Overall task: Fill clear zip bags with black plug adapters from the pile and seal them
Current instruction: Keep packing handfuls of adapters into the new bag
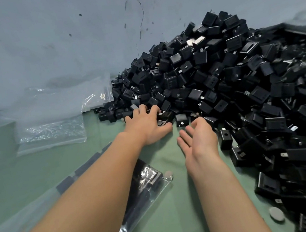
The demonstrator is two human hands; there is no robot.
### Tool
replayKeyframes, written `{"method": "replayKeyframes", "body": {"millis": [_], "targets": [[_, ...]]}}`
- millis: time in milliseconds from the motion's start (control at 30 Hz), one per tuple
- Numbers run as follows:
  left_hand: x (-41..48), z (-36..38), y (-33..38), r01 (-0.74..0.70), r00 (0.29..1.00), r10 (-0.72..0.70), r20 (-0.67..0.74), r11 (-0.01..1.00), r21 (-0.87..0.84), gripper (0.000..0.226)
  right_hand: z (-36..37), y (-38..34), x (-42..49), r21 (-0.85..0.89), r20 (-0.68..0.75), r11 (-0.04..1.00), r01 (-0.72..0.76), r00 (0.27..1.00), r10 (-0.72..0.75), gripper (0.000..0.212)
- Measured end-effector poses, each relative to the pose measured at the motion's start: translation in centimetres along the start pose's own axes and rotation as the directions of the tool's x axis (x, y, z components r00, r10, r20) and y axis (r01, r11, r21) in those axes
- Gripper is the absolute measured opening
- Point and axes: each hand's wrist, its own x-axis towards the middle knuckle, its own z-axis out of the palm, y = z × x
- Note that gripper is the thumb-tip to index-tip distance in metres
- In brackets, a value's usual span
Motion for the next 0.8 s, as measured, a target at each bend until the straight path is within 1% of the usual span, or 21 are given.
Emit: {"method": "replayKeyframes", "body": {"millis": [133, 267, 367, 500, 567, 600, 633, 667, 700, 733, 767, 800], "targets": [[-0.6, 0.1, 0.2, -0.040, 0.999, 0.039, -0.030, 0.999, -0.003, 0.076, 0.0, 0.3, 0.6, 0.006, -0.013, 1.000, 0.009, 1.000, -0.009, 0.011], [-0.5, 0.0, 0.0, -0.060, 0.997, 0.062, -0.035, 0.998, 0.033, 0.071, -0.2, 0.5, 0.6, 0.003, 0.002, 1.000, 0.012, 1.000, -0.012, 0.016], [-0.3, -0.3, 0.2, -0.074, 0.995, 0.081, -0.066, 0.992, 0.102, 0.071, -0.3, 0.3, 0.6, 0.015, 0.005, 1.000, 0.011, 1.000, -0.011, 0.018], [-0.1, -0.7, 0.7, -0.031, 0.997, 0.040, -0.059, 0.990, 0.137, 0.076, -0.3, 0.2, 0.7, 0.029, 0.020, 1.000, 0.007, 1.000, -0.007, 0.022], [-0.1, -1.0, 0.8, -0.014, 1.000, 0.016, -0.027, 0.995, 0.098, 0.076, -0.4, 0.2, 0.7, 0.032, 0.027, 0.999, 0.002, 1.000, -0.003, 0.019], [-0.2, -1.3, 0.9, 0.002, 1.000, -0.001, -0.006, 0.999, 0.049, 0.073, -0.4, 0.2, 0.7, 0.033, 0.031, 0.999, 0.001, 1.000, -0.002, 0.017], [-0.4, -1.7, 0.9, 0.032, 0.999, -0.031, 0.015, 0.999, -0.044, 0.068, -0.4, 0.1, 0.6, 0.037, 0.034, 0.999, 0.001, 0.999, -0.002, 0.014], [-0.6, -2.4, 0.9, 0.078, 0.997, -0.071, 0.043, 0.976, -0.205, 0.062, -0.5, 0.0, 0.5, 0.041, 0.038, 0.999, 0.001, 0.999, -0.003, 0.012], [-0.9, -3.4, 0.9, 0.136, 0.990, -0.102, 0.098, 0.882, -0.450, 0.057, -0.5, -0.1, 0.4, 0.047, 0.044, 0.999, -0.001, 0.999, -0.001, 0.012], [-1.3, -4.4, 0.8, 0.209, 0.976, -0.098, 0.194, 0.665, -0.717, 0.055, -0.5, -0.2, 0.3, 0.054, 0.051, 0.999, -0.007, 0.999, 0.004, 0.014], [-1.7, -5.5, 0.5, 0.301, 0.950, -0.030, 0.311, 0.351, -0.887, 0.053, -0.5, -0.3, 0.1, 0.062, 0.059, 0.998, -0.021, 0.998, 0.017, 0.014], [-2.3, -6.5, 0.3, 0.367, 0.924, 0.104, 0.369, 0.034, -0.929, 0.051, -0.4, -0.4, -0.3, 0.076, 0.076, 0.996, -0.047, 0.996, 0.041, 0.012]]}}
